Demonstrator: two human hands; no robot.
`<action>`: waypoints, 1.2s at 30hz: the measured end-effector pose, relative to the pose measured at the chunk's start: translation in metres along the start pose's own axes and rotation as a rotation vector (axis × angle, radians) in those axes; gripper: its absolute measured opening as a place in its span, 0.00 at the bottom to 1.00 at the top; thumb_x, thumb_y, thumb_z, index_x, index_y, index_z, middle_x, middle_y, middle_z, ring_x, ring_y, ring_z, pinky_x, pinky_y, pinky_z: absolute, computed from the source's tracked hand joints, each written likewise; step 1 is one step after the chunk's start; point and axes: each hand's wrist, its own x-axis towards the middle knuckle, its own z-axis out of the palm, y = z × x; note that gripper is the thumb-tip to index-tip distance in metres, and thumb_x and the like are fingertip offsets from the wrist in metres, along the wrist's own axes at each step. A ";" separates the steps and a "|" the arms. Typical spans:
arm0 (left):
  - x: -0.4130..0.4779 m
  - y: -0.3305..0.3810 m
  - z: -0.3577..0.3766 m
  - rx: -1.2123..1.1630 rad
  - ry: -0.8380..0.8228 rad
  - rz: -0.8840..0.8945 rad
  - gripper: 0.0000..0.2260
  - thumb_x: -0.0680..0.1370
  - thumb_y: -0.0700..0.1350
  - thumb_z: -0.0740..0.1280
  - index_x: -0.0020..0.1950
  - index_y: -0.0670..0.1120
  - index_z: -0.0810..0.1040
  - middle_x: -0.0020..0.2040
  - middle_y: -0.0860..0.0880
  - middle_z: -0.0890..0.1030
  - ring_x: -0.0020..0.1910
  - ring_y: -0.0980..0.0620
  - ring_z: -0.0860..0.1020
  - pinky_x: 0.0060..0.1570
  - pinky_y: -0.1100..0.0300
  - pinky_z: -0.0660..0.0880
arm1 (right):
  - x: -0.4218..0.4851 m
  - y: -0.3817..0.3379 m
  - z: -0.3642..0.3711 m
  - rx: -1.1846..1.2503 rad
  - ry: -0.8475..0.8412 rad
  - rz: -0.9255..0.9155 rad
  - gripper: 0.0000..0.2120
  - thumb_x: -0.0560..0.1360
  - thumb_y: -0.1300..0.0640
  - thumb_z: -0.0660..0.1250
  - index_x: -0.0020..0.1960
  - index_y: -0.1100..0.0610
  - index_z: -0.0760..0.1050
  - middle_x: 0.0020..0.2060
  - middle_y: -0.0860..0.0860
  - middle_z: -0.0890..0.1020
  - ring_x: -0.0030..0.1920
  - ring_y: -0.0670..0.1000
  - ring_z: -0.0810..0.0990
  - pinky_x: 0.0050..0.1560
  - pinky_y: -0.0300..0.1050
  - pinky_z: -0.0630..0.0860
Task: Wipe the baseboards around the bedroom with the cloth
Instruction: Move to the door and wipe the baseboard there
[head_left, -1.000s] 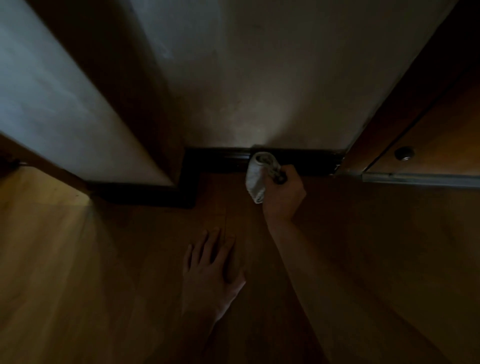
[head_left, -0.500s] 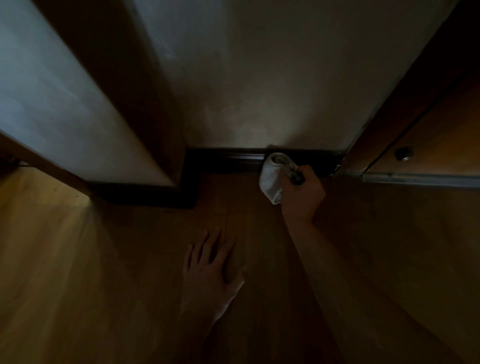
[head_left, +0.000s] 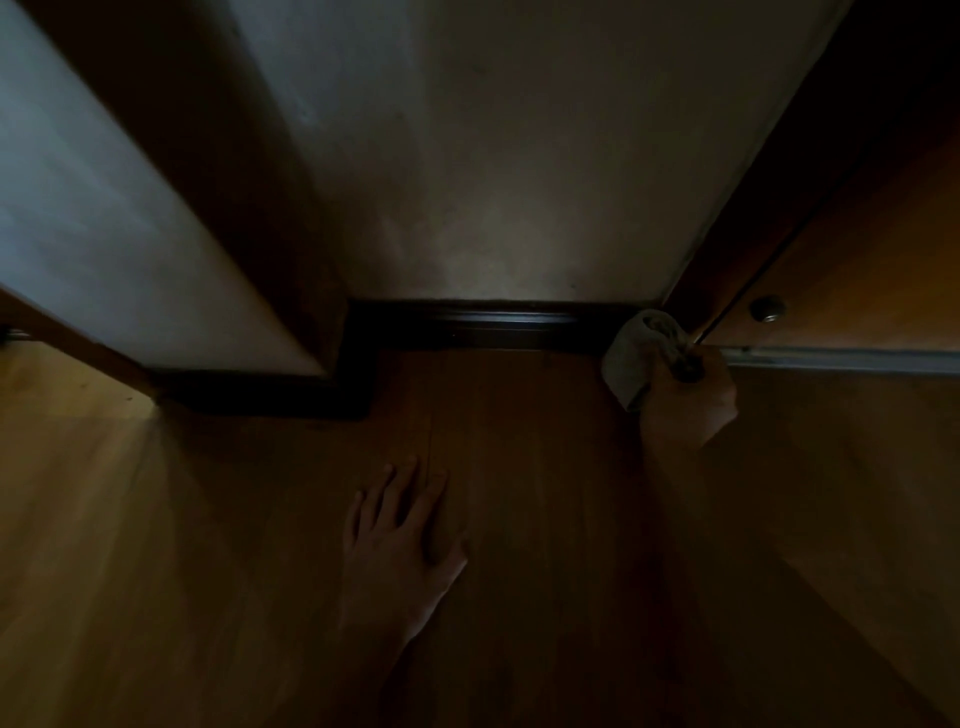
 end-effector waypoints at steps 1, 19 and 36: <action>0.000 0.001 0.000 0.008 -0.009 0.000 0.34 0.75 0.71 0.56 0.79 0.60 0.63 0.81 0.52 0.60 0.80 0.52 0.52 0.76 0.45 0.50 | -0.002 -0.001 0.001 0.020 0.002 0.005 0.15 0.74 0.55 0.76 0.55 0.63 0.81 0.50 0.60 0.84 0.51 0.58 0.82 0.42 0.34 0.66; 0.000 -0.002 -0.007 0.060 -0.047 0.028 0.32 0.75 0.70 0.59 0.77 0.59 0.69 0.79 0.50 0.67 0.77 0.47 0.62 0.74 0.48 0.53 | -0.031 -0.015 0.038 0.036 -0.192 -0.127 0.12 0.74 0.54 0.76 0.50 0.62 0.80 0.44 0.57 0.82 0.44 0.50 0.76 0.42 0.37 0.66; 0.059 0.067 -0.093 0.030 -0.144 0.249 0.28 0.77 0.65 0.56 0.77 0.60 0.66 0.77 0.54 0.65 0.74 0.48 0.67 0.67 0.46 0.72 | -0.004 -0.090 -0.046 0.176 -0.214 0.074 0.12 0.74 0.47 0.75 0.47 0.53 0.76 0.38 0.44 0.80 0.38 0.38 0.80 0.37 0.40 0.75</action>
